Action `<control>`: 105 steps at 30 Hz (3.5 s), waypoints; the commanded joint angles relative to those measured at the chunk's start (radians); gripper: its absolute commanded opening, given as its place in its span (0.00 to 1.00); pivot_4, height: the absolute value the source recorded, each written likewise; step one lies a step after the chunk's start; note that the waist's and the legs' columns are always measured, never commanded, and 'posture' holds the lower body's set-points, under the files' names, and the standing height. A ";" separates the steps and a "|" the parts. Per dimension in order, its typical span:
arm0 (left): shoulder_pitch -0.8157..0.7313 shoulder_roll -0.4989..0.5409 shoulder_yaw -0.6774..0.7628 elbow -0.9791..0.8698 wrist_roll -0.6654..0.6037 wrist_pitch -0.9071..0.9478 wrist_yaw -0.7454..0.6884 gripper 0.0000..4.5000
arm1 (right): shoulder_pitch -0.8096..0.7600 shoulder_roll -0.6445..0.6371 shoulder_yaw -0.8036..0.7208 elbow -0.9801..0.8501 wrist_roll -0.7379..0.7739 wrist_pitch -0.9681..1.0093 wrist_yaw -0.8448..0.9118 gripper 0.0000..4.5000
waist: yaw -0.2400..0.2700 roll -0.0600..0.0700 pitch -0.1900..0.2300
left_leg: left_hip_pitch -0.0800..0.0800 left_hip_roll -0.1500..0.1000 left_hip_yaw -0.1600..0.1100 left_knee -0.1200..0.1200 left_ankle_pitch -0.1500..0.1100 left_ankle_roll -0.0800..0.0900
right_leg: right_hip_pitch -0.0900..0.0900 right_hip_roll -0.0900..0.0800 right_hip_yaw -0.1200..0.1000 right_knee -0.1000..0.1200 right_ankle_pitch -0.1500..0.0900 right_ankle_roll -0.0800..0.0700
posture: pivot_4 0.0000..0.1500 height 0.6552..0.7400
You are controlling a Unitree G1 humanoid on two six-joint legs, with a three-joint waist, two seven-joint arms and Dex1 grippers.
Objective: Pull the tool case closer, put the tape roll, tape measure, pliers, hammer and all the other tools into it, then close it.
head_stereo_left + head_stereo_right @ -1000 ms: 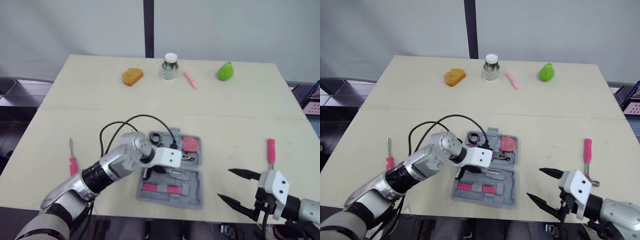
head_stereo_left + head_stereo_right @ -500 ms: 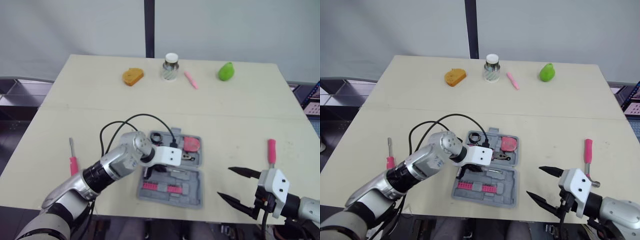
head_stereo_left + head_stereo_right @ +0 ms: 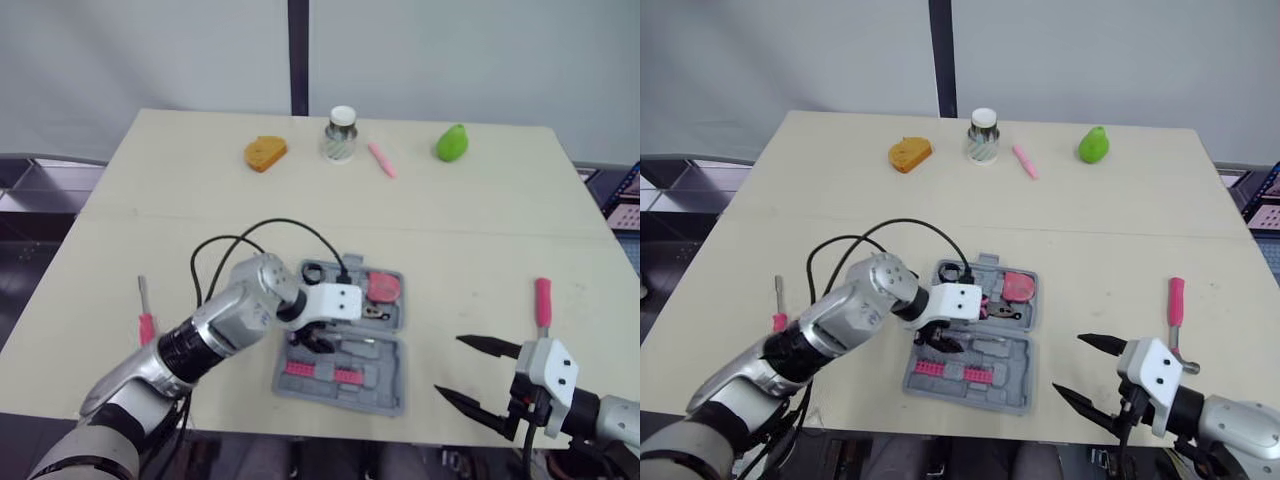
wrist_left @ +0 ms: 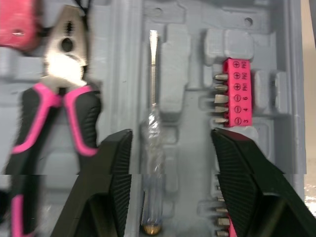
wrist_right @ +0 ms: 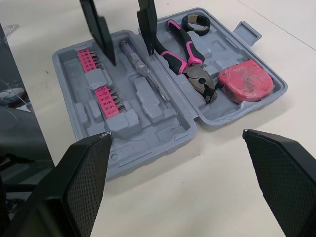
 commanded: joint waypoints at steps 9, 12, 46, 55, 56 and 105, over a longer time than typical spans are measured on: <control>0.140 -0.009 0.270 -0.064 -0.186 -0.073 0.122 0.08 | -0.012 0.010 -0.006 -0.012 0.008 -0.008 -0.008 1.00 | -0.001 0.000 0.000 | 0.000 0.000 -0.001 0.000 0.000 0.000 | 0.000 0.000 0.000 0.000 0.000 0.000 | 1.00 0.47; 0.213 -0.016 0.329 -0.006 -0.228 -0.224 0.143 0.03 | -0.013 0.012 -0.008 -0.012 0.011 -0.009 -0.008 1.00 | -0.001 0.000 0.000 | 0.000 0.000 -0.001 0.000 0.000 0.000 | 0.000 0.000 0.000 0.001 0.000 0.000 | 1.00 0.47; 0.371 -0.084 0.300 0.404 -0.197 -0.852 0.154 0.03 | 0.015 0.009 -0.069 -0.022 0.038 -0.005 -0.001 1.00 | 0.000 0.000 0.000 | 0.001 -0.001 0.000 0.000 0.000 0.000 | 0.000 -0.001 -0.001 0.001 0.000 0.000 | 1.00 0.47; 0.373 -0.087 0.289 0.446 -0.166 -0.855 0.180 0.03 | 0.016 0.007 -0.071 -0.023 0.035 -0.003 -0.004 1.00 | 0.001 0.000 0.000 | 0.001 -0.001 0.000 0.000 0.000 0.000 | 0.000 -0.001 -0.001 0.001 0.000 0.000 | 1.00 0.47; 0.374 -0.086 0.287 0.446 -0.163 -0.850 0.182 0.03 | 0.016 0.007 -0.071 -0.023 0.035 -0.003 -0.004 1.00 | 0.002 0.000 0.000 | 0.001 -0.001 0.000 0.000 0.000 0.000 | 0.000 -0.001 0.000 0.001 0.000 0.000 | 1.00 0.47; 0.397 -0.112 0.542 0.134 -0.497 -0.511 0.192 0.03 | -0.054 0.007 -0.019 0.012 0.020 -0.009 -0.015 1.00 | -0.001 0.008 -0.010 | 0.013 -0.001 -0.001 -0.003 -0.005 0.002 | 0.014 -0.002 -0.001 -0.006 0.000 0.000 | 1.00 0.47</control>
